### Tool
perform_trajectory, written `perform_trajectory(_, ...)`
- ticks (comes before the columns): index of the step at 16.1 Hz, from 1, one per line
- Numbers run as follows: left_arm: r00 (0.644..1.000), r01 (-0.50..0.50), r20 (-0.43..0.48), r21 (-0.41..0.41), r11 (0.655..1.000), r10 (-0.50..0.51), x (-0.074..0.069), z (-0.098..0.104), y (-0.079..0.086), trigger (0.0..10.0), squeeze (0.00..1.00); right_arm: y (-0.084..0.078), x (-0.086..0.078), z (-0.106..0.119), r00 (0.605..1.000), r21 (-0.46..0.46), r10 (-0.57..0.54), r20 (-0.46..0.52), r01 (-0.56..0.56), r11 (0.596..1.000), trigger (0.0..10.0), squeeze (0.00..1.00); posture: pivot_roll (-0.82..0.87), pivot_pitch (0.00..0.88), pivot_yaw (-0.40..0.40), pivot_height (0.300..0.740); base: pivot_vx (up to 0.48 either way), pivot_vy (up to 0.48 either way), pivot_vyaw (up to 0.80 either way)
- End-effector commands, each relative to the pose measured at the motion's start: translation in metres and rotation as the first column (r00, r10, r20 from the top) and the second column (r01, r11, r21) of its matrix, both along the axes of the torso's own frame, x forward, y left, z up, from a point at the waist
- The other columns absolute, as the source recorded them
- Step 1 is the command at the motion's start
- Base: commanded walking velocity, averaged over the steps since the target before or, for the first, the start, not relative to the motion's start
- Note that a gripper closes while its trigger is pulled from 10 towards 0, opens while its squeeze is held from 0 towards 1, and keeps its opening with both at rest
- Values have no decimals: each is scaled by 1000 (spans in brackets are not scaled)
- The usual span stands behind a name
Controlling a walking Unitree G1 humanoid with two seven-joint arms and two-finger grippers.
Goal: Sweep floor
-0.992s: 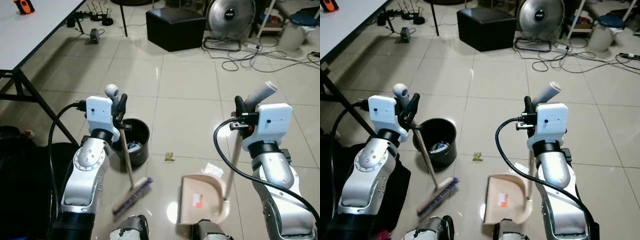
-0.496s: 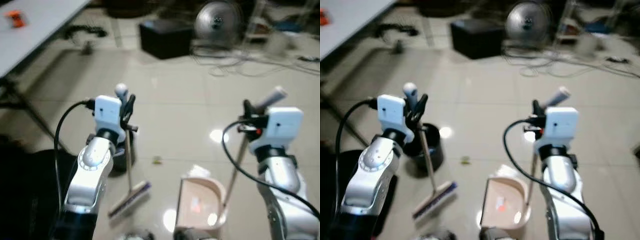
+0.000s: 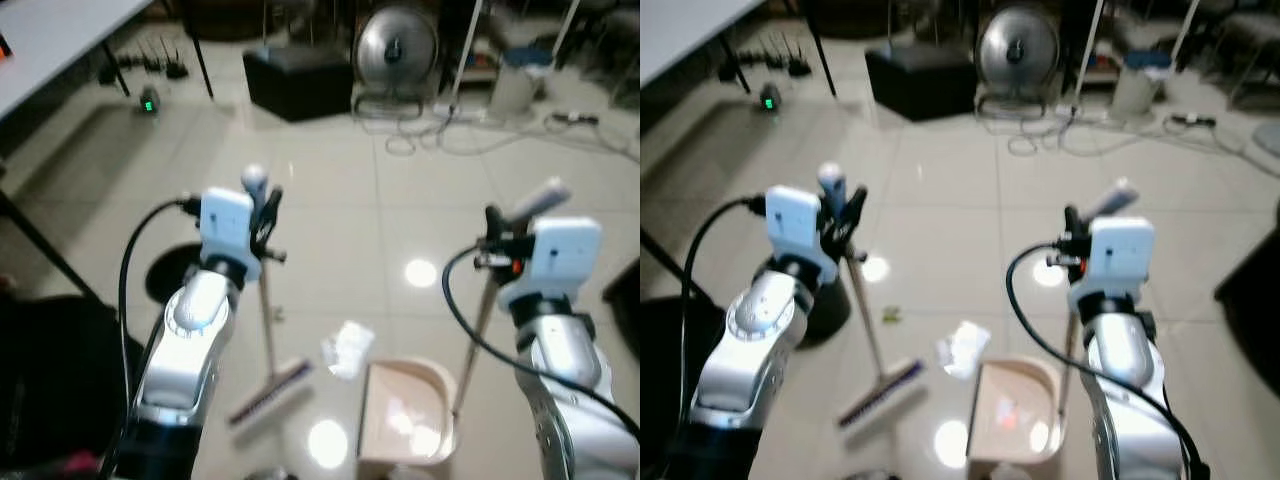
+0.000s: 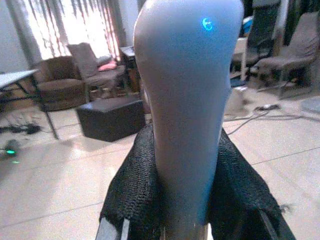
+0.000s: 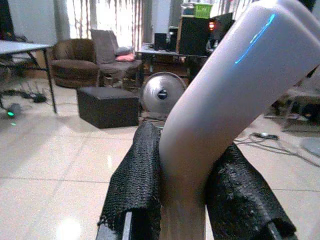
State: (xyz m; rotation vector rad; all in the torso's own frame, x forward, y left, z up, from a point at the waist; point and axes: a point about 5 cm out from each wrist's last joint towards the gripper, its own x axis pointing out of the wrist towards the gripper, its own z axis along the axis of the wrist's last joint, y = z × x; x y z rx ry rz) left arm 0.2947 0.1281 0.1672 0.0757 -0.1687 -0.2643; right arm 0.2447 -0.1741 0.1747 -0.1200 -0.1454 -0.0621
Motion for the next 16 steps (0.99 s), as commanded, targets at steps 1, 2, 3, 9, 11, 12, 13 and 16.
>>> perform_trajectory(1,1000,2,10,24,1000,-2,0,3,4,10000,0,4,-1,4,1000,4,18,18,-18,1000,10000,0,-107,78,61,740,0,472,0)
perform_trajectory(2,1000,-1,8,24,1000,1,1,4,3,10000,0,4,-1,4,1000,6,15,15,-15,1000,10000,0,-107,78,61,740,0,472,0)
perform_trajectory(3,1000,-8,-2,22,1000,8,2,3,2,10000,0,3,-1,3,1000,8,12,12,-12,1000,10000,0,-107,79,61,740,0,458,0)
perform_trajectory(9,998,-4,68,14,1000,3,3,13,4,10000,0,1,0,0,1000,45,-4,-6,5,999,10000,0,-105,82,57,740,0,0,-178)
perform_trajectory(11,996,-31,81,12,999,30,5,16,6,10000,0,1,1,0,1000,32,8,-6,-7,999,10000,0,-105,81,54,740,315,0,-400)
perform_trajectory(12,996,-41,85,12,999,40,5,16,7,10000,0,2,2,1,1000,24,15,-3,-15,1000,10000,0,-105,81,53,740,345,0,0)
perform_trajectory(13,994,-66,87,14,998,64,6,16,10,10000,0,2,4,3,1000,23,22,7,-22,999,10000,0,-102,80,50,740,390,0,0)
perform_trajectory(16,991,-100,94,14,995,98,6,15,14,10000,0,4,4,4,999,7,44,15,-44,999,10000,0,-102,76,47,740,398,0,0)
